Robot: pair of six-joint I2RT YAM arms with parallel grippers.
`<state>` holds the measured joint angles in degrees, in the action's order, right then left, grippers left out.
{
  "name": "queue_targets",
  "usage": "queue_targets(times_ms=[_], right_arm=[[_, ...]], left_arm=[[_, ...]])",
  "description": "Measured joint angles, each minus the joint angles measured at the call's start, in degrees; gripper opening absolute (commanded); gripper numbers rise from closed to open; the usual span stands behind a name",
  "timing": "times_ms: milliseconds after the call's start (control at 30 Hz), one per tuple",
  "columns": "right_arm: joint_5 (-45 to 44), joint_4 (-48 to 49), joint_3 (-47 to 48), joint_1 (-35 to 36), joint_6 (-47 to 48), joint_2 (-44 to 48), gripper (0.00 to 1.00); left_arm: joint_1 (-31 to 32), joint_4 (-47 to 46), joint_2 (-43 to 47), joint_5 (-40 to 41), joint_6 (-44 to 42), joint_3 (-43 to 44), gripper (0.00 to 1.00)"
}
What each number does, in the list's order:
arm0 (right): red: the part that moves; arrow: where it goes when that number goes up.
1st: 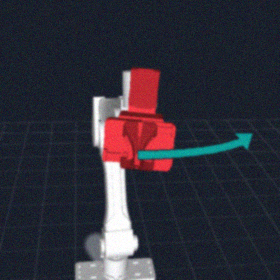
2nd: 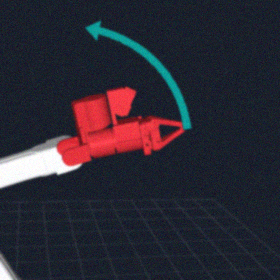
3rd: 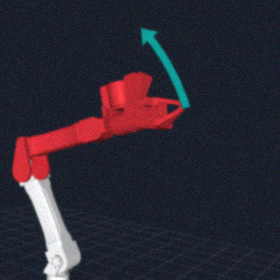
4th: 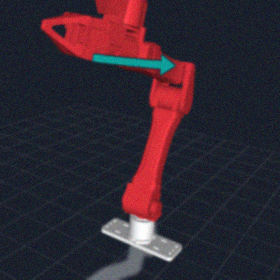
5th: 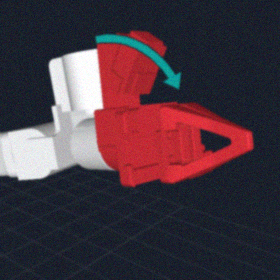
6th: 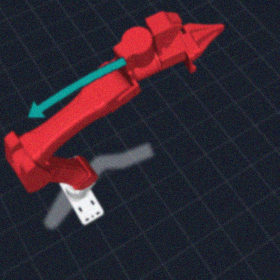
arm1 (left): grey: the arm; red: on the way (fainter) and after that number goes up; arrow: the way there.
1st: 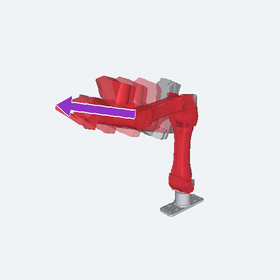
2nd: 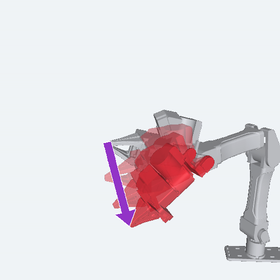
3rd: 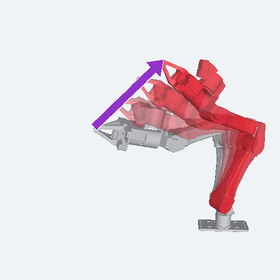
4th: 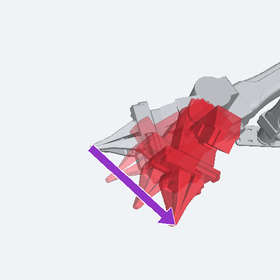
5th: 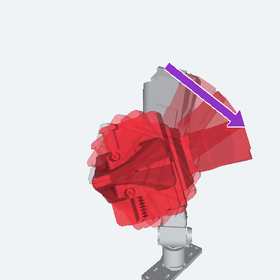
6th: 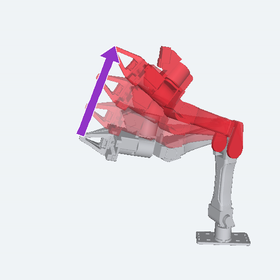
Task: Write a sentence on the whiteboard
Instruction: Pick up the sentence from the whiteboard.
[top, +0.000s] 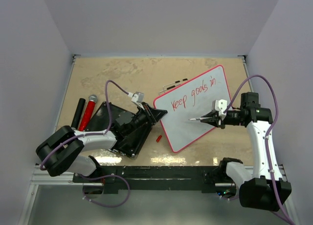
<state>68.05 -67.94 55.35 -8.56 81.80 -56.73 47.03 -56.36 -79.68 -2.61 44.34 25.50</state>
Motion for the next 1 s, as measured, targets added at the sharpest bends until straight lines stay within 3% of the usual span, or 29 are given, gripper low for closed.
queue_targets(times_ms=[1000], right_arm=[[-5.60, -0.07, 0.48, 0.04, 0.11, 1.97, 0.00]], left_arm=[[0.00, 0.70, 1.51, -0.87, 0.04, -1.01, 0.00]])
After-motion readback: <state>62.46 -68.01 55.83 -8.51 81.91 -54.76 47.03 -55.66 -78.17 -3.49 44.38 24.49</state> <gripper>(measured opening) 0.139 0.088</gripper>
